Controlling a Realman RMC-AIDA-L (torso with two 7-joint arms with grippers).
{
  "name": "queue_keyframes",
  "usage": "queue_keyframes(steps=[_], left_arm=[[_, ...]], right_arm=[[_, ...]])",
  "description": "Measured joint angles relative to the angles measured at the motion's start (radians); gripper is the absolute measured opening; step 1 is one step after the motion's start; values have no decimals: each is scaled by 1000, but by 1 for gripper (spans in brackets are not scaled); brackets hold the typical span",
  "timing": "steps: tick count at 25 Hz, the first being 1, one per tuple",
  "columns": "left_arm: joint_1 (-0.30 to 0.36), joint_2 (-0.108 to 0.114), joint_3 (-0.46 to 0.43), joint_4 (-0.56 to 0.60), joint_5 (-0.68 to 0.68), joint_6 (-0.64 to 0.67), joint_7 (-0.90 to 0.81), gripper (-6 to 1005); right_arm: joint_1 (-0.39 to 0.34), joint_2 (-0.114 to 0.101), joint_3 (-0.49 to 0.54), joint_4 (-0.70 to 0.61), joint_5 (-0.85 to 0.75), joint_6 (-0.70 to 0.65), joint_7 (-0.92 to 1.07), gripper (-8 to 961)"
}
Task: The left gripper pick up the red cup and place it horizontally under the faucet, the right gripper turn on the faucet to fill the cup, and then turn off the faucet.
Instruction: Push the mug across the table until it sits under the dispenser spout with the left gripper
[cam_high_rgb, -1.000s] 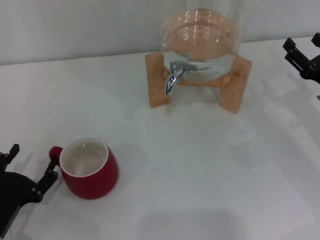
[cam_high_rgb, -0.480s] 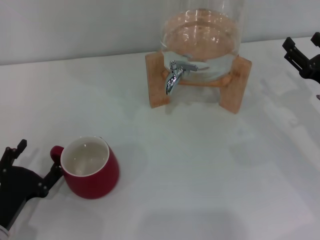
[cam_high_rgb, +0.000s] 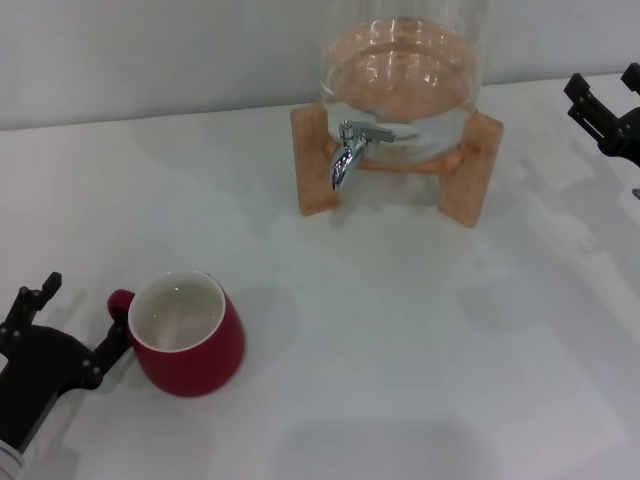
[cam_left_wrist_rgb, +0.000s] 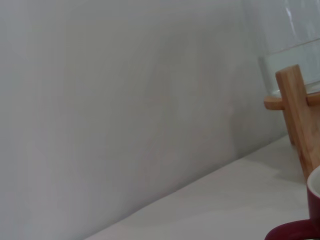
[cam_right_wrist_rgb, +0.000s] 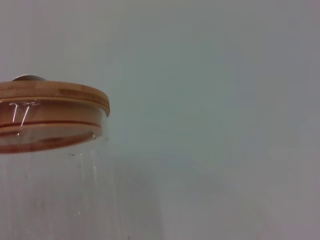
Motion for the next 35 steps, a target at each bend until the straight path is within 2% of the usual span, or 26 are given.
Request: queue_keyframes(steps=[23,29,35], left_arm=[[1,-3,7,4,12,-9,-3,862],[1,-3,9,6,13,-9,-1,756],[0,-3,9,6,12,-9,-3,513]], right_arm=[[-5,0,0,0,-1,0,-2,865],[-5,0,-1,0,-2,-2,0,865],[-6,0,-2,0,-2,-3,1,864]])
